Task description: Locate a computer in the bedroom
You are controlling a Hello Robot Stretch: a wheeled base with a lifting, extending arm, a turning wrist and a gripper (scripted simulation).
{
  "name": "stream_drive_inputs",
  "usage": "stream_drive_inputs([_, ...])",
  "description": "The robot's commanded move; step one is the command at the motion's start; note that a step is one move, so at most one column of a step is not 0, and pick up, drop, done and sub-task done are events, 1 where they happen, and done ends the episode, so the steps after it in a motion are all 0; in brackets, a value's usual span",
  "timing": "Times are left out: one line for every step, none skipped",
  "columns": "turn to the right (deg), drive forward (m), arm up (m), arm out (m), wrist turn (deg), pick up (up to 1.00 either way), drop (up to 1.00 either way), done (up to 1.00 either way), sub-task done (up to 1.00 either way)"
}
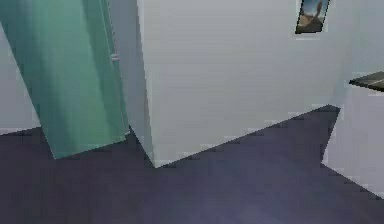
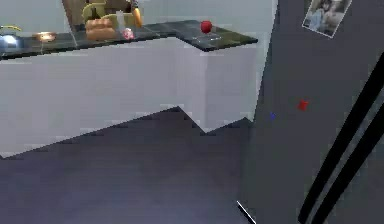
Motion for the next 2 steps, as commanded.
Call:
stream_drive_inputs([24.0,0.0,0.0,0.0,0.0,0.0,0.0,0.0,0.0])
stream_drive_inputs([0.0,1.0,0.0,0.0,0.0,0.0,0.0,0.0,0.0])
